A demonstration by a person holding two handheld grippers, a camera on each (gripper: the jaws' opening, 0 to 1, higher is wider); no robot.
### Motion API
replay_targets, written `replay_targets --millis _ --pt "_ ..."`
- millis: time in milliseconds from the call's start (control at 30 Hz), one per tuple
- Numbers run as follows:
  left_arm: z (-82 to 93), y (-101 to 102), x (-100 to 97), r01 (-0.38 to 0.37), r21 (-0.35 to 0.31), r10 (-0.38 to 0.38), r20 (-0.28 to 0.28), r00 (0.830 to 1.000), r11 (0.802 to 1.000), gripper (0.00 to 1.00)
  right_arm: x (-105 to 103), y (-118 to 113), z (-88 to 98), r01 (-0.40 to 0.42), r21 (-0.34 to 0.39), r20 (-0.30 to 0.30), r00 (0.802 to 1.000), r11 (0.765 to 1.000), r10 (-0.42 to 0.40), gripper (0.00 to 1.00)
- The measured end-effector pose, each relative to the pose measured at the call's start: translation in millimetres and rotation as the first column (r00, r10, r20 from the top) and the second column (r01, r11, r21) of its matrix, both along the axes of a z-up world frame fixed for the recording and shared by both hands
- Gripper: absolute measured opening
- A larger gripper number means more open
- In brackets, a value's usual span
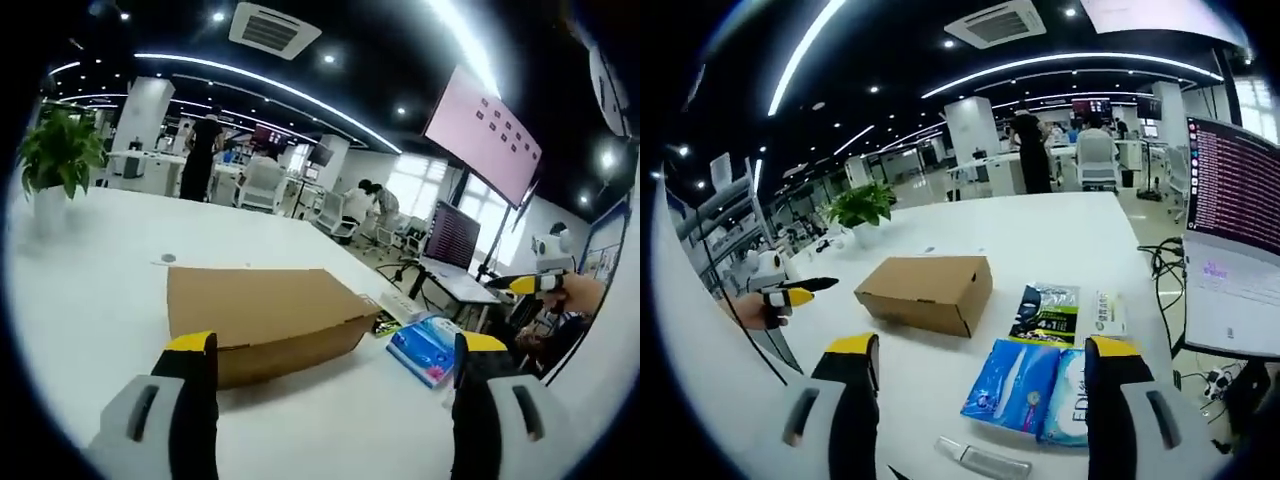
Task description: Operate the shoe box by opening the lid, removing the specified soft item, and placing it in the target area until the item is outside and the box remains undamaged.
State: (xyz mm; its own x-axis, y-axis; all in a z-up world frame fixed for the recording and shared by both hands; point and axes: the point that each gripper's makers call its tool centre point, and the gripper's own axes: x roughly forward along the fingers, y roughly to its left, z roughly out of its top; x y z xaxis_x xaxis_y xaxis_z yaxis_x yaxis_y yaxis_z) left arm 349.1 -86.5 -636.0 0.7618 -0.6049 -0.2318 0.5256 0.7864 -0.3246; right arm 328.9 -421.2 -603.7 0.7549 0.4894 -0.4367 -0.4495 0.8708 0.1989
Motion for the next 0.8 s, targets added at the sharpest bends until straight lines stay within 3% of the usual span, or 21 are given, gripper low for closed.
replay_targets --millis 100,333,500,800 --pt "7.9 0.8 -7.2 0.031 0.028 -0.032 0.045 0.998 0.999 0.99 -9.3 -11.8 5.1 0.003 -0.028 0.052 0.999 1.000 -0.002 0.89" --pt "10.8 2.3 -21.0 0.063 0.045 -0.064 0.028 0.998 0.997 0.99 -25.5 -32.9 -6.2 0.028 -0.077 0.025 0.999 0.997 -0.026 0.90" --pt "11.2 0.5 -27.1 0.067 0.076 -0.069 0.026 0.997 0.995 0.99 -26.7 -35.0 -5.8 0.044 -0.073 0.027 0.999 0.996 -0.042 0.90" --pt "17.0 -2.9 -32.7 0.046 0.073 -0.049 0.031 0.998 0.996 0.99 -26.9 -26.9 -6.4 0.025 -0.071 0.015 1.000 0.997 -0.024 0.90"
